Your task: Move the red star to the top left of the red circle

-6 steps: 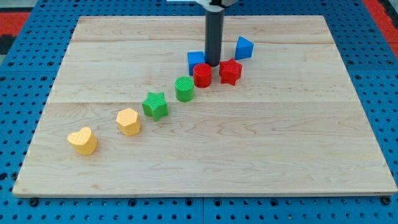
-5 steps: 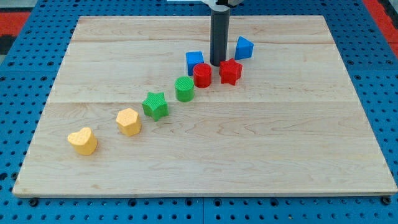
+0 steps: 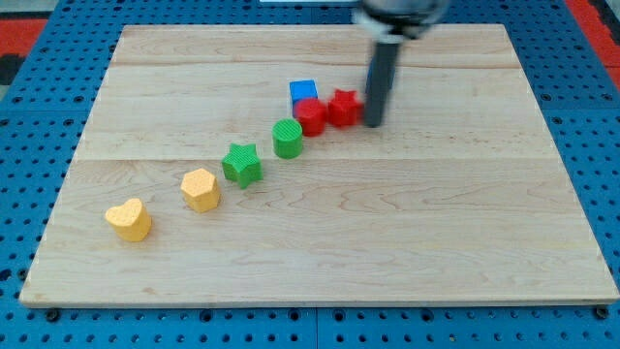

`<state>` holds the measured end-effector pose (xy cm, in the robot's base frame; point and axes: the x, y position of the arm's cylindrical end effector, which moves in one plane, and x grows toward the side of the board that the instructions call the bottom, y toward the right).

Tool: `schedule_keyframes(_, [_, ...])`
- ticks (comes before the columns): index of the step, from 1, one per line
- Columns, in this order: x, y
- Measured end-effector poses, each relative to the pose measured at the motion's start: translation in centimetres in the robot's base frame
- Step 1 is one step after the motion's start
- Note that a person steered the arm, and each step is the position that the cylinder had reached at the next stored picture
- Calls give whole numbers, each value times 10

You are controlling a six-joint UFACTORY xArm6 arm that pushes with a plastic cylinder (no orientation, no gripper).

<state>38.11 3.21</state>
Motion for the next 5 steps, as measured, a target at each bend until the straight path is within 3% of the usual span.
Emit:
schedule_keyframes(1, [-42,-47])
schedule_keyframes(2, [-47,12])
schedule_keyframes(3, [-99,-58])
schedule_keyframes(4, [-68,-151])
schedule_keyframes(5, [-29,-169])
